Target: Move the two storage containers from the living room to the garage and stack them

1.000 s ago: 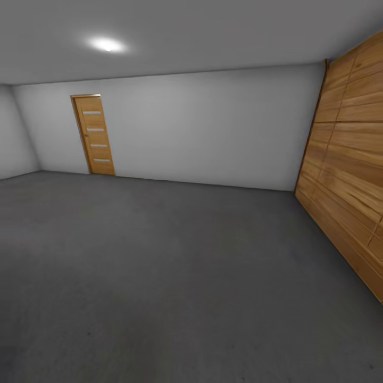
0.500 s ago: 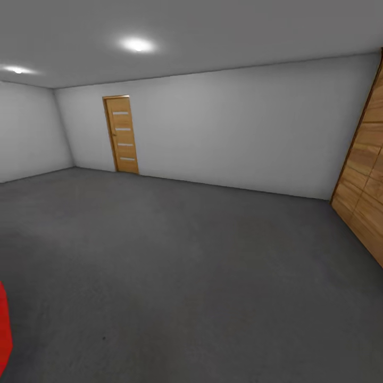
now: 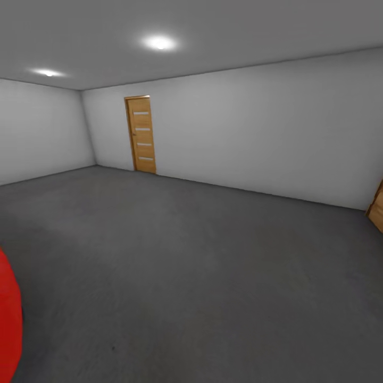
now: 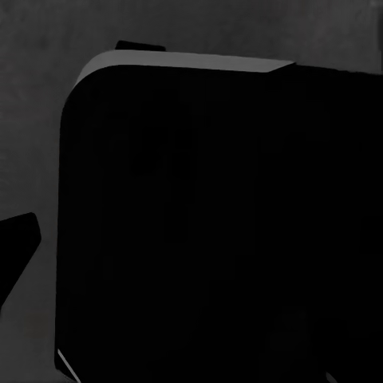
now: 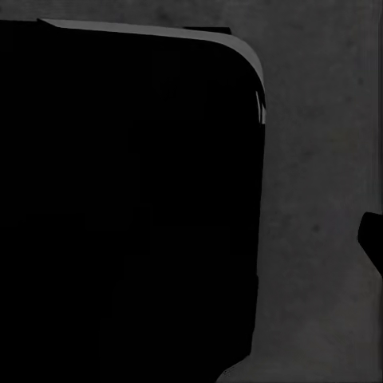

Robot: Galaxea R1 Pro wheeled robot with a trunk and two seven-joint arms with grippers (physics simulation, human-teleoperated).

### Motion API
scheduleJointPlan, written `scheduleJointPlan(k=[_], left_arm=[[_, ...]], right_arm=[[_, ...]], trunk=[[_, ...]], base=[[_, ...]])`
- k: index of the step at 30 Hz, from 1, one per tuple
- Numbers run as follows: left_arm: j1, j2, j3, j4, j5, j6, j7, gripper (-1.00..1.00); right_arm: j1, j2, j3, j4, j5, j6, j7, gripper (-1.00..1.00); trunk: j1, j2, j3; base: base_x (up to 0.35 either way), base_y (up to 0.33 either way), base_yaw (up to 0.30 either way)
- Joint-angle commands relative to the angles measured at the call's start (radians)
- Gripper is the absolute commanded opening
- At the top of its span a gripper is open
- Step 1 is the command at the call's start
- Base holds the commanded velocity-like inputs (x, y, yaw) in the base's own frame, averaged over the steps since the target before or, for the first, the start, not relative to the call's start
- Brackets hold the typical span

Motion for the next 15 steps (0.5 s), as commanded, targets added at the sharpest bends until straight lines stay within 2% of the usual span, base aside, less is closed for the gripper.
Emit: scheduleJointPlan(k=[1, 15], left_arm=[[0.000, 0.000, 0.003, 0.000, 0.008, -0.003, 0.000, 1.00], [0.000, 0.000, 0.003, -0.001, 0.009, -0.003, 0.000, 1.00]], right_arm=[[0.000, 0.000, 0.001, 0.000, 0.000, -0.003, 0.000, 1.00], [0.000, -0.002, 0.002, 0.000, 0.000, -0.002, 0.000, 1.00]], trunk=[[0.001, 0.000, -0.001], [0.001, 0.000, -0.001]], base=[[0.321, 0.000, 0.022], [0.321, 0.000, 0.003]])
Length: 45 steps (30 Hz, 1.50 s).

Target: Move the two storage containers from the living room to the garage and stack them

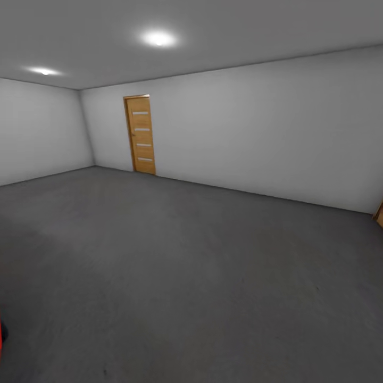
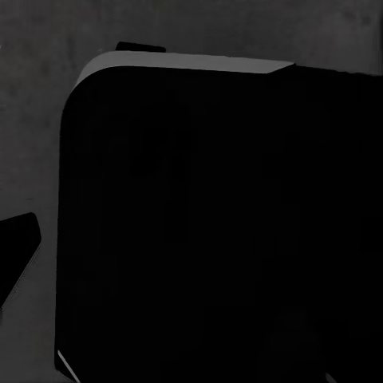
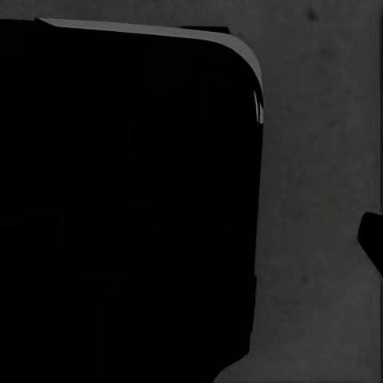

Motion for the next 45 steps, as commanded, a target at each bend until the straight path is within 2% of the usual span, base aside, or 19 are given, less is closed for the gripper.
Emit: scheduleJointPlan(k=[1, 22, 45], left_arm=[[0.000, 0.000, 0.003, 0.000, 0.008, -0.002, 0.000, 1.00], [0.000, 0.000, 0.003, 0.000, 0.008, -0.001, 0.001, 1.00], [0.000, 0.000, 0.003, 0.000, 0.008, -0.003, 0.001, 1.00]], right_arm=[[0.000, 0.000, 0.001, 0.000, 0.000, -0.003, 0.000, 1.00], [0.000, 0.001, 0.001, 0.000, 0.001, -0.004, 0.000, 1.00], [0.000, -0.002, 0.001, 0.000, 0.000, -0.005, 0.000, 1.00]], trunk=[[0.001, 0.000, -0.001], [0.001, 0.000, -0.001], [0.001, 0.000, -0.001]], base=[[0.321, 0.000, 0.000], [0.321, 0.000, 0.006], [0.321, 0.000, 0.250]])
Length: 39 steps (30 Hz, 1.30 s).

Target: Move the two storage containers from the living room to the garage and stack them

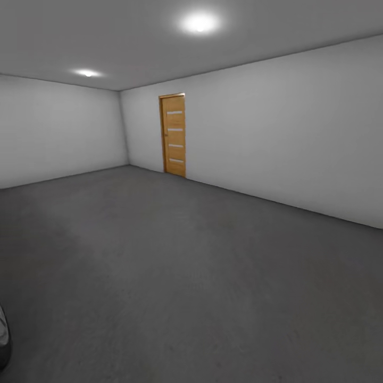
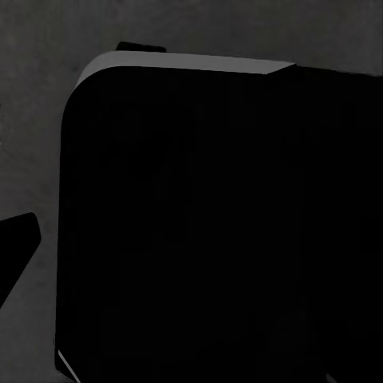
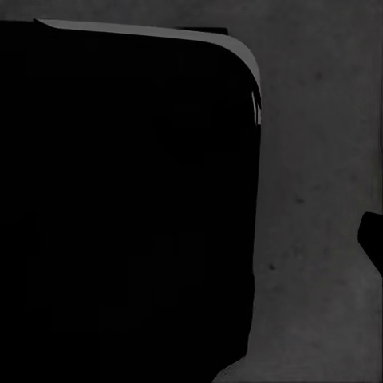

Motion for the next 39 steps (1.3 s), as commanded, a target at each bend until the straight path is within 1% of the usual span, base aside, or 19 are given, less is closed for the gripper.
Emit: scheduleJointPlan(k=[1, 5, 8, 23, 39], left_arm=[[0.000, 0.000, 0.003, 0.000, 0.008, -0.002, 0.000, 1.00], [0.000, 0.000, 0.004, 0.000, 0.008, -0.002, 0.000, 1.00], [0.000, 0.000, 0.003, 0.000, 0.008, -0.002, 0.000, 1.00], [0.000, 0.000, 0.004, 0.000, 0.008, -0.002, 0.000, 1.00], [0.000, 0.000, 0.004, 0.000, 0.008, -0.002, 0.000, 1.00]], right_arm=[[0.000, 0.000, 0.001, 0.000, 0.000, -0.003, 0.000, 1.00], [0.001, 0.000, 0.001, 0.000, 0.000, -0.003, 0.000, 1.00], [0.001, 0.000, 0.001, 0.000, 0.001, -0.003, 0.000, 1.00], [0.000, 0.006, 0.001, 0.000, 0.000, -0.002, 0.000, 1.00], [0.001, 0.003, 0.001, 0.000, 0.003, -0.003, 0.000, 1.00]], trunk=[[0.001, 0.000, -0.001], [0.001, 0.000, -0.001], [0.001, 0.000, -0.001], [0.001, 0.000, -0.001], [0.001, 0.000, -0.001]], base=[[0.321, 0.000, 0.268], [0.321, 0.000, 0.249], [0.321, 0.000, 0.071], [0.321, 0.000, 0.006], [0.321, 0.000, 0.000]])
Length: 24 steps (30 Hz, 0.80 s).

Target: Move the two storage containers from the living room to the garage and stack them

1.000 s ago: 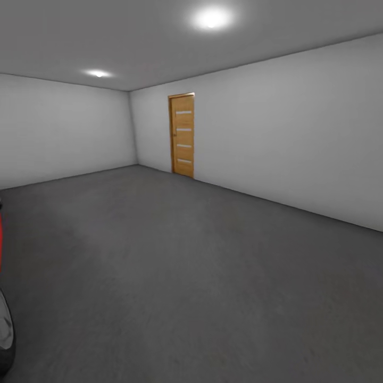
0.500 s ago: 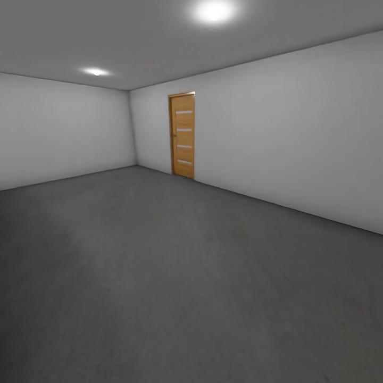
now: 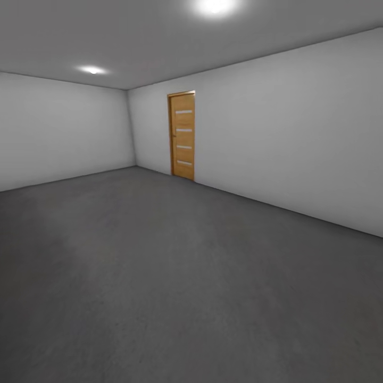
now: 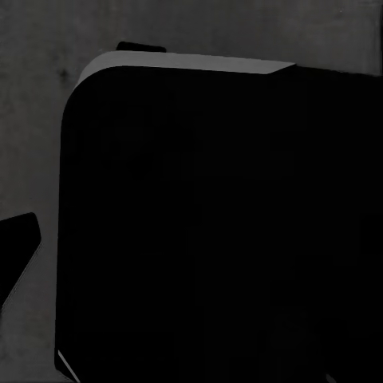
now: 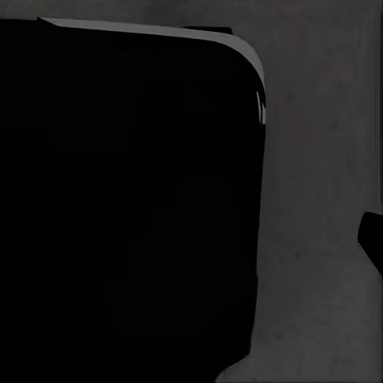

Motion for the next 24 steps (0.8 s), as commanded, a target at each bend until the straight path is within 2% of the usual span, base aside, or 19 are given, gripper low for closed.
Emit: scheduleJointPlan(k=[1, 24], left_arm=[[0.000, 0.000, 0.003, 0.000, 0.008, -0.002, 0.000, 1.00], [0.000, 0.000, 0.003, 0.000, 0.008, -0.002, 0.000, 1.00]], right_arm=[[0.000, -0.001, 0.001, 0.000, 0.001, -0.003, 0.000, 1.00], [-0.001, -0.002, 0.002, 0.000, 0.002, -0.003, 0.000, 1.00]], trunk=[[0.001, 0.000, -0.001], [0.001, 0.000, -0.001]], base=[[0.321, 0.000, 0.000], [0.321, 0.000, 0.000]])
